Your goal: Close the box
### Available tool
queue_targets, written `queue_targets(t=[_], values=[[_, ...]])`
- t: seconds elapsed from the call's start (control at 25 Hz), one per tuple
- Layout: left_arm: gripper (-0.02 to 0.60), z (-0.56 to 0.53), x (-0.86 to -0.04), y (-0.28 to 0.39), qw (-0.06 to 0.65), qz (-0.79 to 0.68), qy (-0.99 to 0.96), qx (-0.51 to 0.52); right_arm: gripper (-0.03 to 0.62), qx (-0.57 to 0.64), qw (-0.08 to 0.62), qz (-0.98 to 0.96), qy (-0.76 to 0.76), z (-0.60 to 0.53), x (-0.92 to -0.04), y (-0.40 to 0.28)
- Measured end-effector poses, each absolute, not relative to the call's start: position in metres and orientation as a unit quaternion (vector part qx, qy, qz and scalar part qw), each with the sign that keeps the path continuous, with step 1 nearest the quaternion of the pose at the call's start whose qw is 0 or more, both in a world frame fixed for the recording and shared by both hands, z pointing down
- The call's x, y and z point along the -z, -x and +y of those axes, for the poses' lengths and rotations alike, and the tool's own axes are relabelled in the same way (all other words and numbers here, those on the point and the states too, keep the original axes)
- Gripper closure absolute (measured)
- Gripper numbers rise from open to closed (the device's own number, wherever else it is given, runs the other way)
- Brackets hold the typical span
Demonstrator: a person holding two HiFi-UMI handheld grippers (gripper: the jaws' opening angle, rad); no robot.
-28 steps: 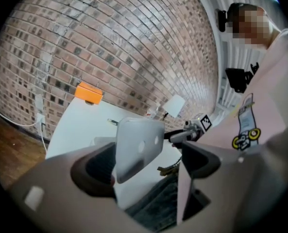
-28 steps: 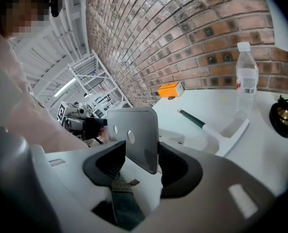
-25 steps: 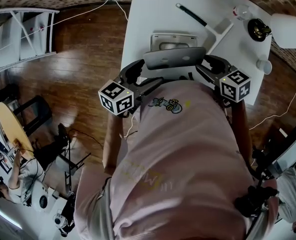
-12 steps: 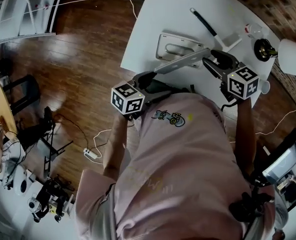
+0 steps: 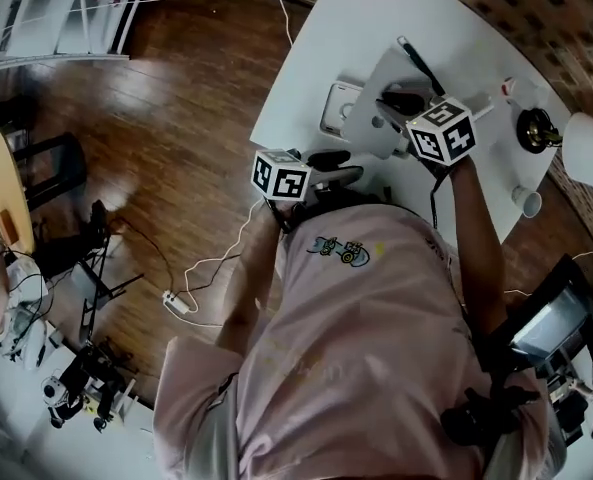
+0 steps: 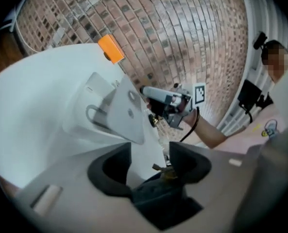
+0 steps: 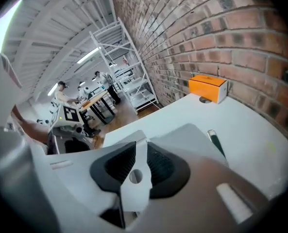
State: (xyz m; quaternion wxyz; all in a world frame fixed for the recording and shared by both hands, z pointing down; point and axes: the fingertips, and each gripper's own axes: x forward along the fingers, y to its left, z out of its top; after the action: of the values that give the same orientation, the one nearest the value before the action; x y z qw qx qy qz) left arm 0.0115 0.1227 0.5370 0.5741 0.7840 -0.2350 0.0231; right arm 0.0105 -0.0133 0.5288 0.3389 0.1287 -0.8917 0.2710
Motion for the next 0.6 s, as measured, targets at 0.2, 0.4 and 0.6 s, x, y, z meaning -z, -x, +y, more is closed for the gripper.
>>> queue_targets(t=[0.2,0.4,0.6], values=[[0.308,0.124,-0.527,0.022,0.544,-0.266,-0.795,-0.032,0.479,-0.272,0.312,-0.893,-0.175,0.003,-0.528,-0.04],[0.31,0.087,-0.504,0.064,0.481,-0.318,-0.816,-0.049,0.437,-0.376,0.26,-0.852,-0.255,0.021,-0.541,-0.106],[0.29,-0.005,-0.493,0.071,0.425,-0.304,-0.851,-0.057,0.297,-0.469,0.132,-0.825,-0.287,-0.016,-0.539,-0.126]])
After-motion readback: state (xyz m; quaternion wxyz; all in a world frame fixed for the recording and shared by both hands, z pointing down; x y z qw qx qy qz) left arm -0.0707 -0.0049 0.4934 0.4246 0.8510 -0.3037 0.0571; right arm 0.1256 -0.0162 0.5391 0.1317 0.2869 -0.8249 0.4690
